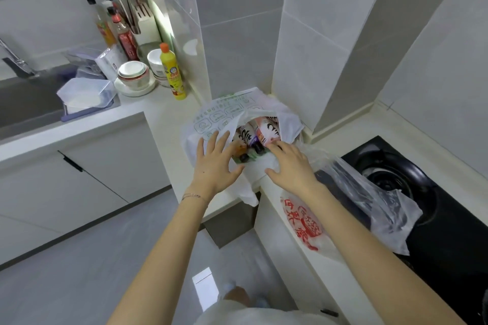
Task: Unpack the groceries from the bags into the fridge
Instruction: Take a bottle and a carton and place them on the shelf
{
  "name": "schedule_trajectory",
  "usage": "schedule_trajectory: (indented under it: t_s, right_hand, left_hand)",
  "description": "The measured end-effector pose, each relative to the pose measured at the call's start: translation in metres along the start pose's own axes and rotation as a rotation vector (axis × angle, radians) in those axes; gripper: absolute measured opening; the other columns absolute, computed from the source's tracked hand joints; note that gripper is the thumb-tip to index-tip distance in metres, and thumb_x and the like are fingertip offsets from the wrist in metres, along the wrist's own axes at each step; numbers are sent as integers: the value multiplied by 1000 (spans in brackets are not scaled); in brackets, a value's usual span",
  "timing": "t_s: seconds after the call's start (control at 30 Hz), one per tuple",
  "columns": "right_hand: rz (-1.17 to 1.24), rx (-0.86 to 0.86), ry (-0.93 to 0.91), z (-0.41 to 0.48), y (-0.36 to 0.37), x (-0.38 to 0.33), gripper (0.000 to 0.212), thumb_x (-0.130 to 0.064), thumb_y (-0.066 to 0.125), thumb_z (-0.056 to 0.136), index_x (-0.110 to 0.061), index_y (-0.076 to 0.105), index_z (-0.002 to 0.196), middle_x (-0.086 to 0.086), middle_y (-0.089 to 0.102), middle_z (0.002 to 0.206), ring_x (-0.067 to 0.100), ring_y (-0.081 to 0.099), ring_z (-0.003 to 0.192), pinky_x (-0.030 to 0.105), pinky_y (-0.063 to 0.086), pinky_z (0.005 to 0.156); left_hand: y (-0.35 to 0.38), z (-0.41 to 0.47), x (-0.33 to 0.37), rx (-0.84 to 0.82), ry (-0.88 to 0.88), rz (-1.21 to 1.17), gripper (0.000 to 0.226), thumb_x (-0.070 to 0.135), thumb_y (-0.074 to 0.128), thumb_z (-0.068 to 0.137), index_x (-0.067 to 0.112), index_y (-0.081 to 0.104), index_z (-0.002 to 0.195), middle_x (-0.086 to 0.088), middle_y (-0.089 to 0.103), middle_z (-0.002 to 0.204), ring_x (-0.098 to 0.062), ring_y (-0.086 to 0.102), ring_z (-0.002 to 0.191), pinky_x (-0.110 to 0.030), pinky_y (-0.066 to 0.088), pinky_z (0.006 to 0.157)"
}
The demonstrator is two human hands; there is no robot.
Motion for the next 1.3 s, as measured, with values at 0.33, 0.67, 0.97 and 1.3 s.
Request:
schedule_trajectory:
  t_s: [0.33,0.67,0.97,1.3]
  right_hand:
    - [116,-123,130,82,63,-15,65,-38,57,91,-26,30,149,4,33,152,28,29,138,43,33,108]
    - [287,-132,239,131,91,-28,53,-43,51,94,-19,43,140,6,55,132,28,52,119,46,47,94]
    - [290,-221,263,162,109,-36,33,-49,58,89,-18,56,78,0,59,73,23,61,78,29,42,58]
    - [466,20,272,164,77,-37,25,-38,60,88,-13,58,95,0,62,73,19,59,68,30,45,57]
  left_hand:
    - [38,52,-47,-70,67,66,72,61,55,86,17,45,142,-4,23,160,-31,7,150,-52,-9,117]
    - [54,71,-85,29,60,27,62,48,80,68,11,63,114,-8,54,140,-38,40,137,-54,13,116]
    - [67,70,-112,-68,-51,-136,87,72,40,73,17,47,141,-1,36,154,-32,23,146,-52,13,116]
    - [61,66,-114,-9,-201,-360,93,79,43,72,25,36,147,4,30,157,-20,18,148,-45,14,120]
Point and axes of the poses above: each hand's wrist, its own z-axis towards the middle knuckle, its own y-axis out of the palm, x = y × z, the point moved 8 cm from there along z, towards the middle knuckle
